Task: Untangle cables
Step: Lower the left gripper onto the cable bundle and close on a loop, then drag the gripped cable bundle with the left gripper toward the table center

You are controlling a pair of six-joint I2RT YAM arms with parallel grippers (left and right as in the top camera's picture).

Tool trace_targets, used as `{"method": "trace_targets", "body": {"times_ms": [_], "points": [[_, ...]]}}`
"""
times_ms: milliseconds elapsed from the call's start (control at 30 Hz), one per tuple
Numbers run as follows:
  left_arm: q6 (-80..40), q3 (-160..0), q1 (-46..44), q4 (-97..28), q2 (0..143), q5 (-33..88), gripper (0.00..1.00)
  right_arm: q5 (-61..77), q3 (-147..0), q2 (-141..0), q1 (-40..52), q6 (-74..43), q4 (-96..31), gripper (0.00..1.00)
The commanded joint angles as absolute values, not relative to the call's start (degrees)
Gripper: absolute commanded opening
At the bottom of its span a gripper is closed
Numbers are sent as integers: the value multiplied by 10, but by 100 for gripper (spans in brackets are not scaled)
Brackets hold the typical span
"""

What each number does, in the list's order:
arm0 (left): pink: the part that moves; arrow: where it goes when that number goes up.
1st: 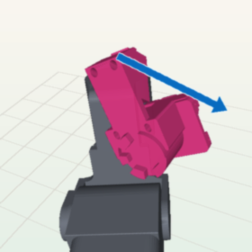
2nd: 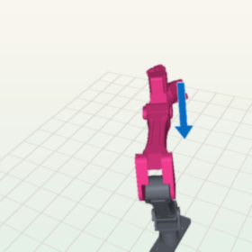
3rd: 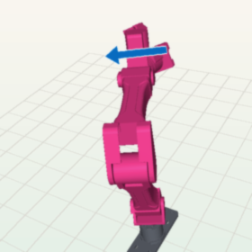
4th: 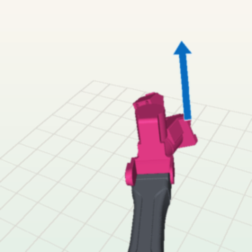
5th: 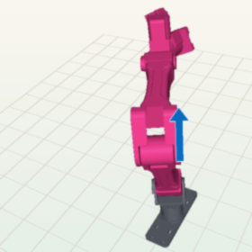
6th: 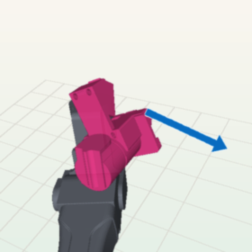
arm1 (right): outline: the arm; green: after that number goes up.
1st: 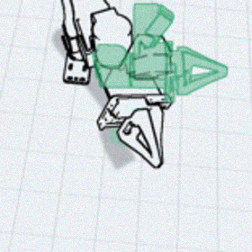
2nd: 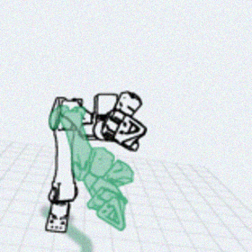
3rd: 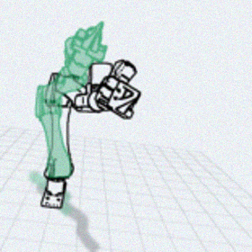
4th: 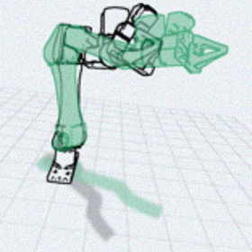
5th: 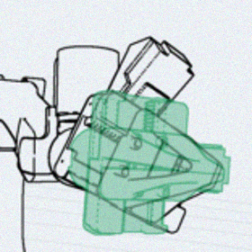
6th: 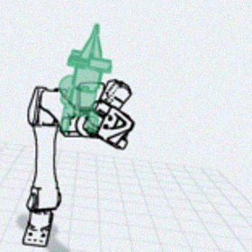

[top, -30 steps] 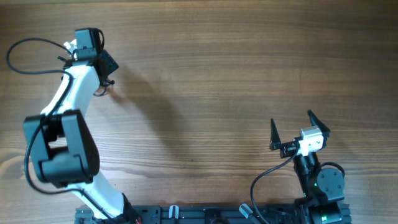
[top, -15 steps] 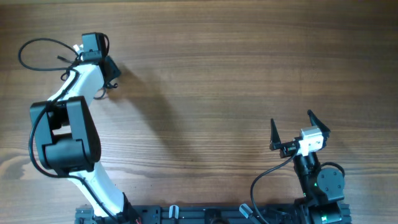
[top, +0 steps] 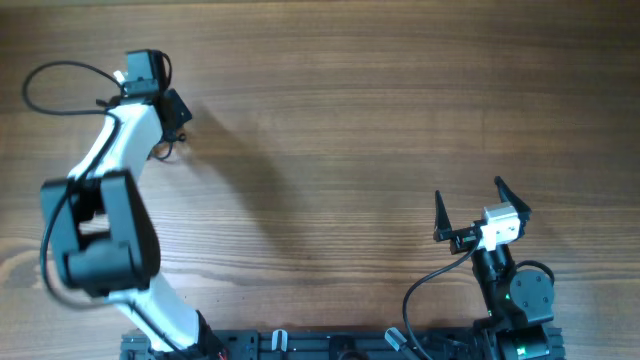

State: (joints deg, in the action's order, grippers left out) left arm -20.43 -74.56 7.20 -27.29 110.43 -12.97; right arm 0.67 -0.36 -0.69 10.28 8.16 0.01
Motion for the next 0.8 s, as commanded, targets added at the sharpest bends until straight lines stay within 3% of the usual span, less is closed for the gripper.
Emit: {"method": "trace_targets", "body": {"times_ms": [0, 133, 333, 500, 667, 767], "points": [[-273, -748, 70, -310, 944, -98, 4, 14, -3, -4, 100, 74, 2, 100], [-275, -747, 70, -403, 859, -1, 4, 14, -3, -4, 100, 74, 2, 100], [-270, -694, 51, -440, 883, 121, 4, 14, -3, -4, 100, 74, 2, 100], [-224, -688, 34, -412, 887, 359, 4, 14, -3, -4, 100, 74, 2, 100], [-272, -688, -42, -342, 888, 352, 4, 14, -3, -4, 100, 74, 2, 100], [-292, -688, -108, -305, 888, 271, 4, 14, -3, -4, 100, 74, 2, 100]]}}
